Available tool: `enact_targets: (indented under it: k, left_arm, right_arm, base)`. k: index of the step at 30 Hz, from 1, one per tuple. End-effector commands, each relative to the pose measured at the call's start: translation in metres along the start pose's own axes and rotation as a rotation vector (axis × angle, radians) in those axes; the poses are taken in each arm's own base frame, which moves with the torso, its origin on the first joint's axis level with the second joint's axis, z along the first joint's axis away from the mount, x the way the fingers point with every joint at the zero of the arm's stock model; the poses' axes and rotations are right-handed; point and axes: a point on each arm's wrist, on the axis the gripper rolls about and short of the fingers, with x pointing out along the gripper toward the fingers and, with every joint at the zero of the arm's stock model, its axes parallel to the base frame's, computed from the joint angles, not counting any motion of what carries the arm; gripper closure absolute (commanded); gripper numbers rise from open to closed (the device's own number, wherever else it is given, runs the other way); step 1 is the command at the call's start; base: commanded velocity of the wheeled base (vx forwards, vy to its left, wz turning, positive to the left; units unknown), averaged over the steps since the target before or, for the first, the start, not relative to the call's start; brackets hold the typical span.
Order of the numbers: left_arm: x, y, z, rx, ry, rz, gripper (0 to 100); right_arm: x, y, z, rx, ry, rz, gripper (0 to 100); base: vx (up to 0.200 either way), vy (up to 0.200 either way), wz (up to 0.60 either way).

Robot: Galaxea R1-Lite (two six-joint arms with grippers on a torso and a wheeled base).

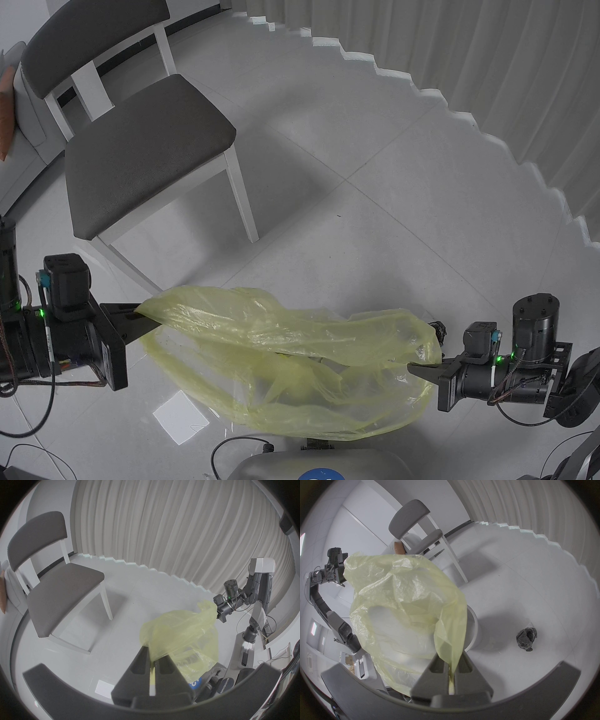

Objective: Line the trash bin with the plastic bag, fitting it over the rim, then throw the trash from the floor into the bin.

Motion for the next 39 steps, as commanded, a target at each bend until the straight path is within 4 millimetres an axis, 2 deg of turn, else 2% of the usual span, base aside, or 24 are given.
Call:
enact_targets:
  k: [1,5,9,12,13,14,16,21,25,30,34,39]
  left_arm:
    - [0.022,0.001,-0.012,-0.011,0.098,-0.013,100]
    - [0.033,0.001,-0.025,-0.021,0.145,-0.018,100]
    - [0.05,0.002,-0.035,-0.026,0.16,-0.02,100]
    - [0.07,0.002,-0.041,-0.061,0.155,-0.034,100]
    - [0.07,0.002,-0.041,-0.061,0.155,-0.034,100]
    - [0.083,0.002,-0.046,-0.084,0.19,-0.04,100]
    - [0.093,0.003,-0.051,-0.093,0.216,-0.041,100]
    - [0.118,0.01,-0.062,-0.104,0.215,-0.031,100]
    - [0.136,0.024,-0.07,-0.125,0.167,-0.029,100]
    - [0.141,0.032,-0.074,-0.14,0.169,-0.011,100]
    - [0.15,0.04,-0.086,-0.162,0.212,0.008,100]
    - [0.166,0.061,-0.101,-0.202,0.226,0.062,100]
  right_arm:
    - [0.036,-0.035,-0.023,0.032,0.055,-0.081,100]
    - [0.047,-0.043,-0.04,0.025,0.063,-0.09,100]
    - [0.056,-0.047,-0.049,0.016,0.074,-0.091,100]
    - [0.071,-0.056,-0.054,0.021,0.077,-0.104,100]
    - [0.071,-0.056,-0.054,0.021,0.077,-0.104,100]
    - [0.077,-0.06,-0.057,0.027,0.084,-0.107,100]
    - [0.081,-0.061,-0.058,0.029,0.088,-0.104,100]
    - [0.085,-0.064,-0.053,0.03,0.068,-0.062,100]
    - [0.088,-0.068,-0.046,0.029,0.039,-0.067,100]
    - [0.089,-0.076,-0.039,0.038,0.015,-0.06,100]
    - [0.091,-0.081,-0.036,0.046,0.014,-0.07,100]
    - [0.094,-0.092,-0.028,0.062,0.011,-0.096,100]
  base:
    - [0.0,0.0,0.0]
    - [0.0,0.0,0.0]
    - [0.0,0.0,0.0]
    - [0.0,0.0,0.0]
    - [0.0,0.0,0.0]
    - [0.0,0.0,0.0]
    - [0.0,0.0,0.0]
    - [0.0,0.0,0.0]
    - [0.0,0.0,0.0]
    - [0.0,0.0,0.0]
    - [0.0,0.0,0.0]
    - [0.0,0.0,0.0]
